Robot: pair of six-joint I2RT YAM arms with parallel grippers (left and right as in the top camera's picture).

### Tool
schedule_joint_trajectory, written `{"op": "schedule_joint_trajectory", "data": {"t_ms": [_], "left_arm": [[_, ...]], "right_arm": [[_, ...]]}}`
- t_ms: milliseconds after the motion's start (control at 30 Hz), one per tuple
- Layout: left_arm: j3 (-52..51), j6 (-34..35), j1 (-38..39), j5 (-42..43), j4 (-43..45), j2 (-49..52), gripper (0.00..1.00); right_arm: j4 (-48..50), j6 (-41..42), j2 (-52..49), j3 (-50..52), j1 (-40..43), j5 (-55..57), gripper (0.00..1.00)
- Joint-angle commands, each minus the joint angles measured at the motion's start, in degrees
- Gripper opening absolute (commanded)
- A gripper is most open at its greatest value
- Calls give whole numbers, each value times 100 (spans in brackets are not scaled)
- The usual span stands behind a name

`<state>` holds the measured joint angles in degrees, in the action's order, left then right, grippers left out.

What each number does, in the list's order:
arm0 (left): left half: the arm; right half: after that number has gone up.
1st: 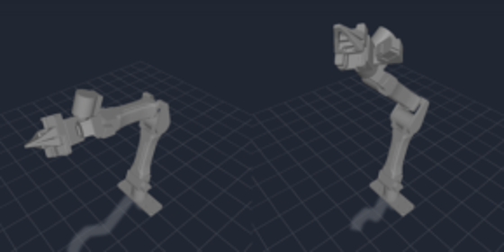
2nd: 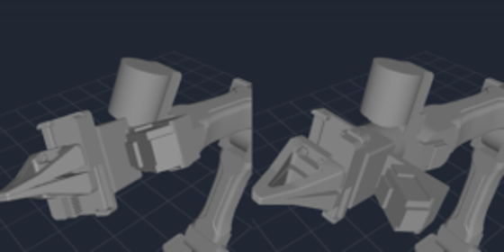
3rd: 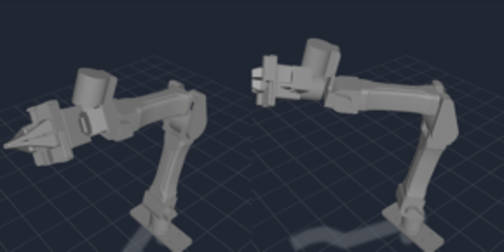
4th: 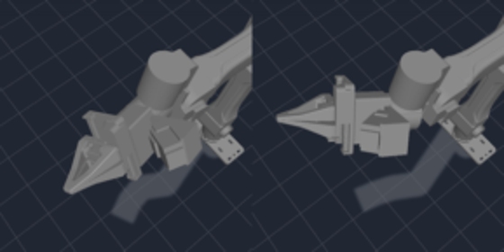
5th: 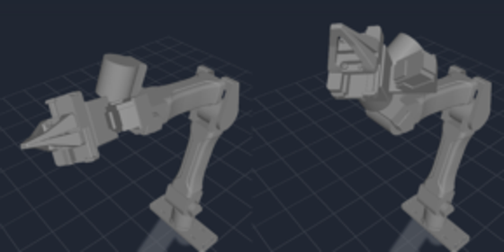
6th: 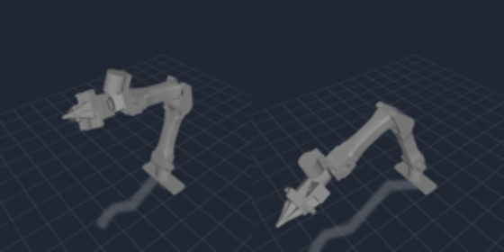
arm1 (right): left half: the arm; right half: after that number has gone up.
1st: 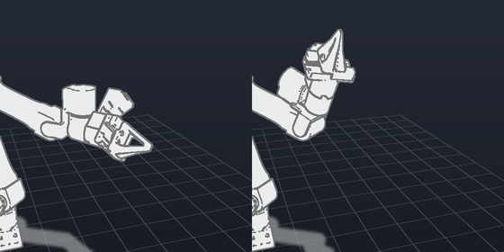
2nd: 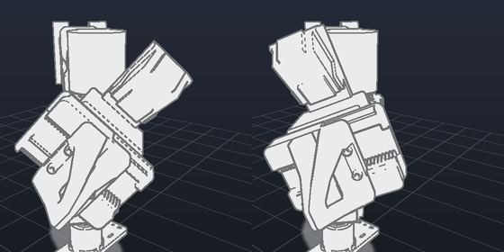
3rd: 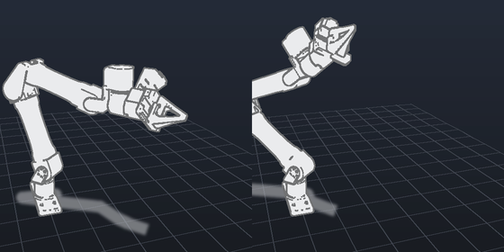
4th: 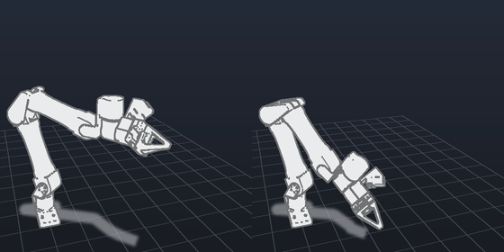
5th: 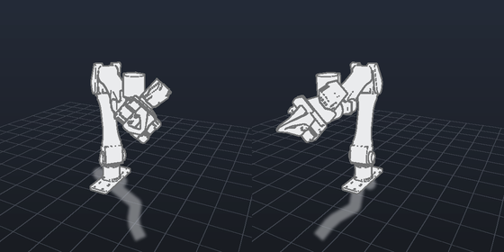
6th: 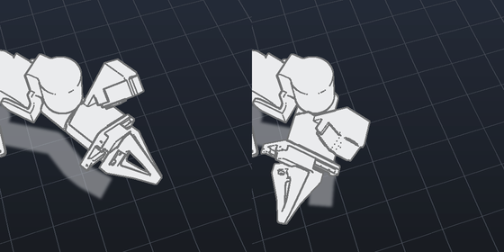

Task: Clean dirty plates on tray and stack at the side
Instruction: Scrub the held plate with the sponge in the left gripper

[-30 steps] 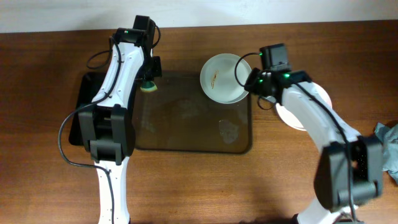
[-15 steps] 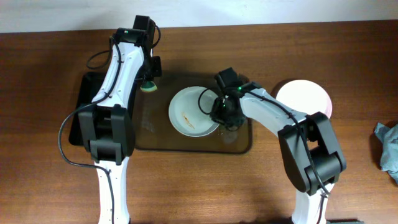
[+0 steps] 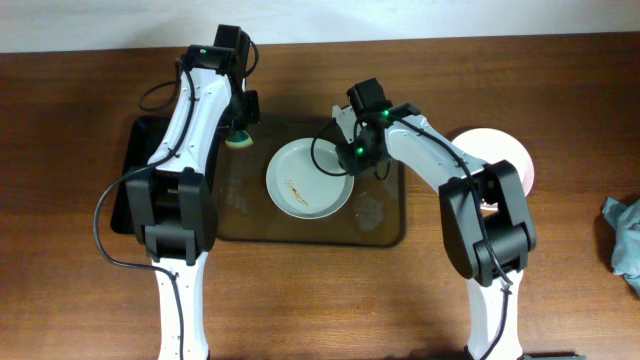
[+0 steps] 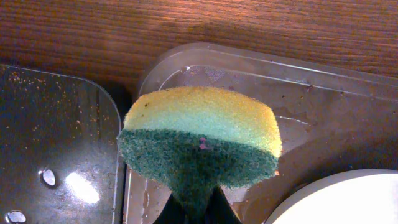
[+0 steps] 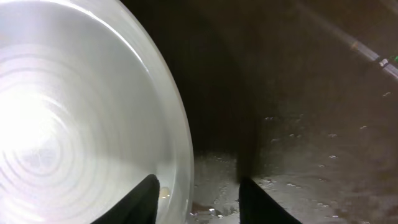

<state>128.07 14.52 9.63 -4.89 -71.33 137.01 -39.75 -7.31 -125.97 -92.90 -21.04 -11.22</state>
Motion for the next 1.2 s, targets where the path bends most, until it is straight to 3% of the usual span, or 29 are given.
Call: {"op": "schedule_joint_trajectory", "data": {"t_ms": [0, 33, 133, 233, 367, 467, 567, 633, 767, 833, 933, 1000, 1067, 1167], "left_arm": [[98, -94, 4, -2, -7, 13, 1], [98, -94, 4, 0, -7, 13, 1], [98, -140, 4, 83, -55, 13, 1], [98, -739, 4, 776, -160, 13, 1], [-33, -1161, 7, 1572, -275, 15, 1], [-916, -1158, 87, 1652, -127, 33, 1], [-1036, -1158, 107, 1655, 153, 11, 1], [-901, -1161, 153, 1974, -190, 11, 1], [-1082, -1154, 420, 1746, -817, 24, 1], [-1624, -925, 575, 1224, -422, 35, 1], [-2243, -772, 592, 1088, -52, 35, 1], [-2260, -1021, 638, 1655, 127, 33, 1], [-2262, -1397, 664, 2590, 866, 33, 1], [-2262, -1397, 678, 2653, 1558, 68, 1]], "right_arm": [[107, 743, -170, -155, 0, -186, 15], [107, 1182, -170, -155, 0, -186, 5], [-428, 2494, -170, -142, 2, -920, 4], [-448, 3195, -170, 118, 13, -1652, 4], [155, 3445, -170, 610, 17, -1812, 4], [651, 3661, -170, 719, 17, -1720, 4], [702, 3713, -170, 719, 17, -1663, 4], [761, 4207, -170, 719, 17, -1436, 4], [925, 4428, -170, 719, 17, -1252, 4], [922, 4426, -170, 719, 17, -1252, 4], [922, 4426, -170, 719, 17, -1250, 4], [920, 4424, -170, 719, 17, -1228, 4], [918, 4424, -170, 719, 11, -1228, 4], [914, 4422, -170, 719, 11, -1228, 4]]}}
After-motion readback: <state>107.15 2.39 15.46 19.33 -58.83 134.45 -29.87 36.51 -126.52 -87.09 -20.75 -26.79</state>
